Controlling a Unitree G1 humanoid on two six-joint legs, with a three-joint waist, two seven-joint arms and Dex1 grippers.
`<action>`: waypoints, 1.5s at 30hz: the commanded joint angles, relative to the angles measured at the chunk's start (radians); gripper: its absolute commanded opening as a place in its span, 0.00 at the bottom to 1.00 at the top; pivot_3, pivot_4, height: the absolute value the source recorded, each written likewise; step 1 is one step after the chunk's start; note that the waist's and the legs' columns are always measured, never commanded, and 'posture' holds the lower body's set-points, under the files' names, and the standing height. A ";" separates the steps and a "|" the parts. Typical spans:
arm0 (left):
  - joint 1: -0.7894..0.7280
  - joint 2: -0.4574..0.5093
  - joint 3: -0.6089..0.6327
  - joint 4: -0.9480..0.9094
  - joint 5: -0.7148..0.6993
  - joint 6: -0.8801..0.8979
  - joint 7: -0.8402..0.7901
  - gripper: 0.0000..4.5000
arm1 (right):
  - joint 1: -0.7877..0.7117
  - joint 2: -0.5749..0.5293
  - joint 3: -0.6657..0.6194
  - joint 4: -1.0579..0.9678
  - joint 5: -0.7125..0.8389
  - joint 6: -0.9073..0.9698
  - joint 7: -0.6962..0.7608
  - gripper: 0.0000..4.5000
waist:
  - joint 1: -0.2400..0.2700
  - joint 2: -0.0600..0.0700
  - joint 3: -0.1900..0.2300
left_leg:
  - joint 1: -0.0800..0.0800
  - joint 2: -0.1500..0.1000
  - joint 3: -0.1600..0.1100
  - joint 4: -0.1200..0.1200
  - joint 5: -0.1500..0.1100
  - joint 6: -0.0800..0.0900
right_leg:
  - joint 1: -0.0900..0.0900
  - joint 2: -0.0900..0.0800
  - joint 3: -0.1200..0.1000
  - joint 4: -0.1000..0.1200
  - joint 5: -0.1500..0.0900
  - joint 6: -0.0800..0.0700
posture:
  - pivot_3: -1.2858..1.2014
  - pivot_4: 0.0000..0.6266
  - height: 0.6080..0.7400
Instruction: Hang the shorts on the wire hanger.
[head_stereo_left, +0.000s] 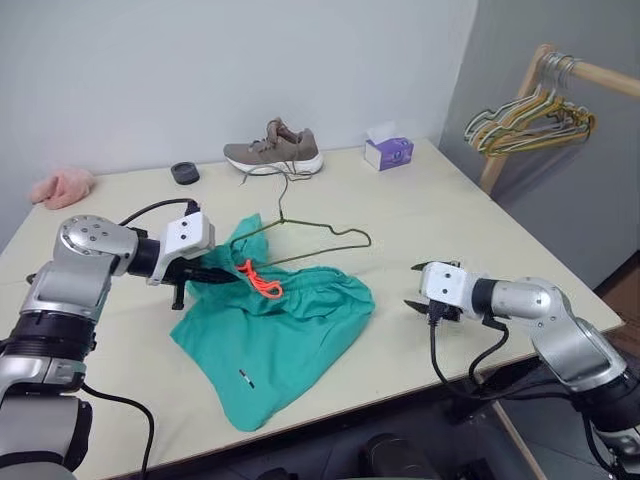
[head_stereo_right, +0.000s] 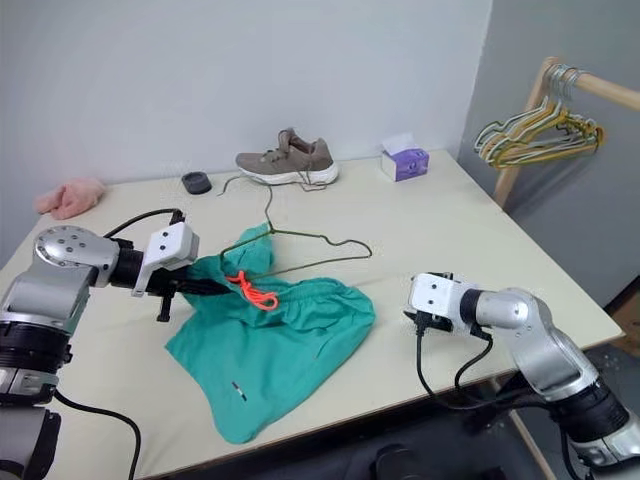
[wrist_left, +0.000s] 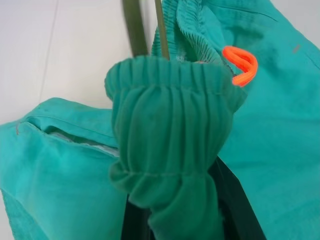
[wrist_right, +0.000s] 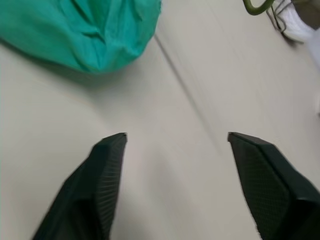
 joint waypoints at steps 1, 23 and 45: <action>-0.013 -0.002 0.050 -0.029 -0.031 0.020 0.024 0.00 | -0.041 0.171 0.007 -0.047 0.050 0.093 -0.088 0.92 | -0.006 0.000 0.000 | 0.000 0.001 0.000 0.000 0.000 0.000 | 0.000 0.001 0.000 0.001 0.000 0.000 | 0.42 0.00 1.00; 0.052 -0.025 0.165 -0.192 -0.182 0.196 0.115 0.00 | -0.179 0.414 -0.051 0.286 0.009 0.131 -0.321 0.00 | 0.010 -0.001 -0.001 | -0.001 -0.002 -0.001 0.001 0.000 0.000 | -0.002 -0.003 -0.001 0.005 0.002 -0.005 | 0.44 0.00 1.00; 0.194 0.219 0.187 -0.226 -0.231 0.173 -0.062 0.00 | -0.237 0.296 -0.396 0.303 0.341 0.466 -0.352 0.00 | 0.011 0.001 0.001 | 0.000 -0.002 0.000 0.000 0.000 0.000 | -0.002 -0.002 0.000 0.004 0.002 -0.004 | 0.44 0.00 1.00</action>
